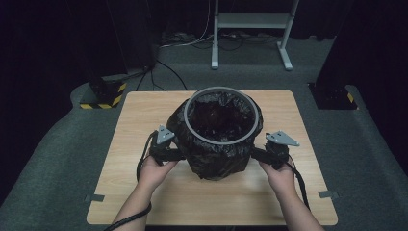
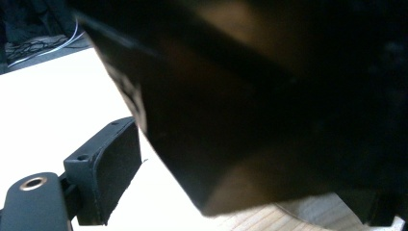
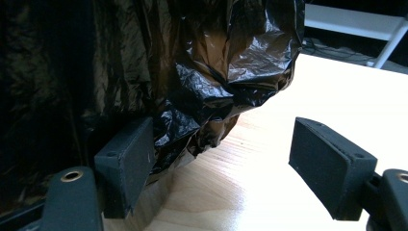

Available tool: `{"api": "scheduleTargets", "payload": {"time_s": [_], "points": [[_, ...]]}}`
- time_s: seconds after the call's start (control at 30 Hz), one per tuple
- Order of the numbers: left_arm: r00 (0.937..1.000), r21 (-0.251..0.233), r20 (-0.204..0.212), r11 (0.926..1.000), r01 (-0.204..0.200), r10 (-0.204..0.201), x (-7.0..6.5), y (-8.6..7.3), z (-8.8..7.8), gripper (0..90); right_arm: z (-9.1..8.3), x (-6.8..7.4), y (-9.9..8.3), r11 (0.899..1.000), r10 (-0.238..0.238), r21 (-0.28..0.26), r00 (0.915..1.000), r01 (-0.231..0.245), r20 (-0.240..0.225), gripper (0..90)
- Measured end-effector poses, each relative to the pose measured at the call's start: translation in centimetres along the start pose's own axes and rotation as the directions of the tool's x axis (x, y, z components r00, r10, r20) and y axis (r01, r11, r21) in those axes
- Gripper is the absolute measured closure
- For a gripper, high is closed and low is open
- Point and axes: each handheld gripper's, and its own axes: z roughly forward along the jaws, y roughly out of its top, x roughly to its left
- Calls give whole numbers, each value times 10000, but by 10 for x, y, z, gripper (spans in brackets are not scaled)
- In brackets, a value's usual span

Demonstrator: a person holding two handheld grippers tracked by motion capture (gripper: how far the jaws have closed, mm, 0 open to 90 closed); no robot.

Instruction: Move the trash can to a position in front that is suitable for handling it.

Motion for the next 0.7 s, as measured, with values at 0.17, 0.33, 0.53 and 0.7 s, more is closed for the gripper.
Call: {"api": "scheduleTargets", "payload": {"time_s": [0.17, 0.33, 0.53, 0.7], "points": [[9983, -88, -273, 9986, 515, -518, 4, 0, -6, 54, 1, -2, -2, 9999, 132, -40, 9998, -132, 149, 179], [9963, 63, -521, 9976, 690, -685, 6, 12, -8, 55, 6, -9, -2, 9996, 281, -106, 9995, -279, 159, 179], [9975, 473, -685, 9987, 203, -171, 0, 23, -6, 57, 6, -4, -2, 9999, 155, -64, 9999, -155, 25, 199], [9984, 536, -557, 9985, 59, -29, 1, 24, -6, 66, 3, -2, -1, 9998, 183, -53, 9998, -183, -14, 217]]}}
